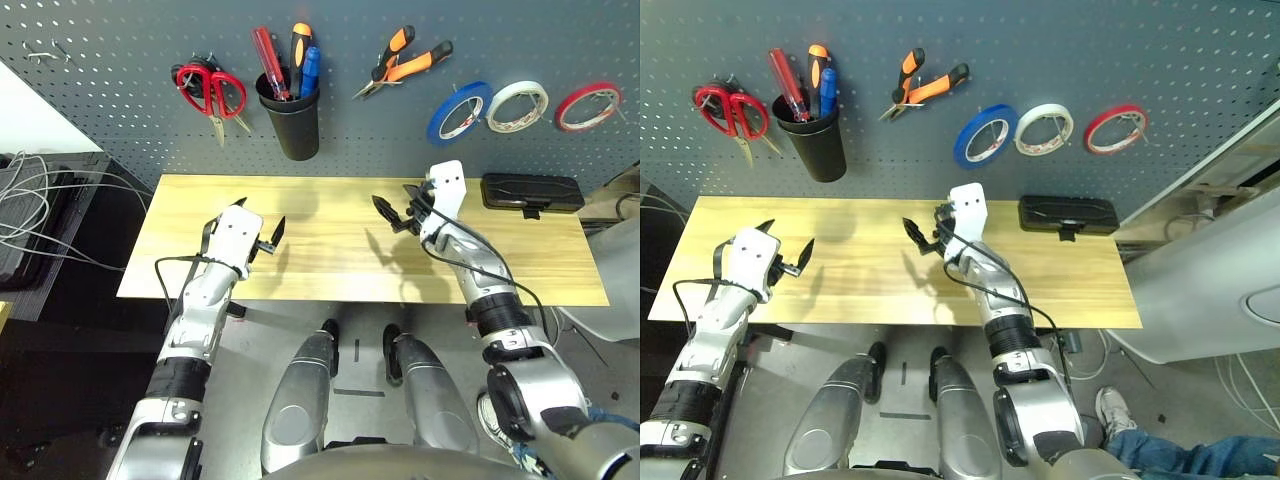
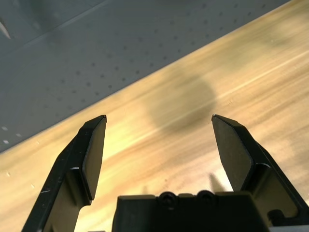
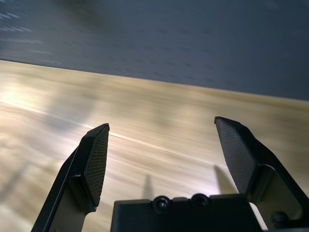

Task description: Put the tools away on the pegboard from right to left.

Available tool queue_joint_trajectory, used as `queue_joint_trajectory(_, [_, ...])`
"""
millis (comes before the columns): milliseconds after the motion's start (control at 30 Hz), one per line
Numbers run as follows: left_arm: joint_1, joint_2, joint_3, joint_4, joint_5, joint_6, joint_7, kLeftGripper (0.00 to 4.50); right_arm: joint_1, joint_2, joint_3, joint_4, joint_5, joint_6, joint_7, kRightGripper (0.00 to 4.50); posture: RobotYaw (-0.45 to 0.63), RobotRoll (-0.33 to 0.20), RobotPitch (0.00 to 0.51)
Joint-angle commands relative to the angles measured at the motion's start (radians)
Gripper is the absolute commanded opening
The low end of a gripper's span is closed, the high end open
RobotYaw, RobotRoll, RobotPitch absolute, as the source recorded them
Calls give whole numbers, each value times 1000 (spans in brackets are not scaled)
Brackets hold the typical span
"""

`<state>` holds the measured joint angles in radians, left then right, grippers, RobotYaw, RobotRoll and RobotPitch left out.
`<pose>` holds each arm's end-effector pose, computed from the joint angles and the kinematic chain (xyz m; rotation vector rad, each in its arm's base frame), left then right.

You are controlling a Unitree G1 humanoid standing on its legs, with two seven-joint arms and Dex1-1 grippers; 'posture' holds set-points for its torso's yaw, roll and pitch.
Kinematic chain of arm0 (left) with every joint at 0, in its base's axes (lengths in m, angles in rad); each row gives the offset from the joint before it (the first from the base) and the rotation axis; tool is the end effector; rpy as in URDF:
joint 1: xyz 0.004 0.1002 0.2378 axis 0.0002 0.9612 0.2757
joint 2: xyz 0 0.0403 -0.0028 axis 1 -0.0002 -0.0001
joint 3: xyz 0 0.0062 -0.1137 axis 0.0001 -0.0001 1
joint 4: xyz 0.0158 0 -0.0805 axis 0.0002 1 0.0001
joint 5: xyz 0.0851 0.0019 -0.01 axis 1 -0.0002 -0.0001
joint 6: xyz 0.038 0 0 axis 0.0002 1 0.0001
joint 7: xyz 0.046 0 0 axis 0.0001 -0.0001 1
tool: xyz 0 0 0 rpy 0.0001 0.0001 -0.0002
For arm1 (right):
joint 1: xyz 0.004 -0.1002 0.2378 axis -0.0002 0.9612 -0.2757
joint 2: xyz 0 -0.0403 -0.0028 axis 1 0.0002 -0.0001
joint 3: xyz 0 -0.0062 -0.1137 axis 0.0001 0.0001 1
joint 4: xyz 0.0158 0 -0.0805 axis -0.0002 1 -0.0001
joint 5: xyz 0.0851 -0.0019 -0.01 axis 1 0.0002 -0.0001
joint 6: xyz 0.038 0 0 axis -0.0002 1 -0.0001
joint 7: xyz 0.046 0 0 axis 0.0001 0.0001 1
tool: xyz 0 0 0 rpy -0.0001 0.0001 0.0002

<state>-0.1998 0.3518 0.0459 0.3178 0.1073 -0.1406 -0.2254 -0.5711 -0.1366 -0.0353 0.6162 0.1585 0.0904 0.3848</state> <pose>0.2272 0.2302 0.0437 0.4491 0.0238 -0.1799 0.2970 -0.1588 0.0599 0.0437 0.1432 0.4241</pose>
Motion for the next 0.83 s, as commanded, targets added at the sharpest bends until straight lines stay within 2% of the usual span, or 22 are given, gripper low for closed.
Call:
queue_joint_trajectory(33, [21,-6,-13,32,-3,23,-7,4456,7,-12,-49,61,-4,-14,-69,4500,33,0,276])
queue_joint_trajectory(367, [-61,-50,-21,206,-17,25,-4,4456,-19,-93,-152,169,2,-24,-191,4500,11,0,295])
queue_joint_trajectory(833, [-185,-97,-38,460,0,-13,47,4456,-79,-202,-182,390,-7,-85,-136,4500,-42,0,266])
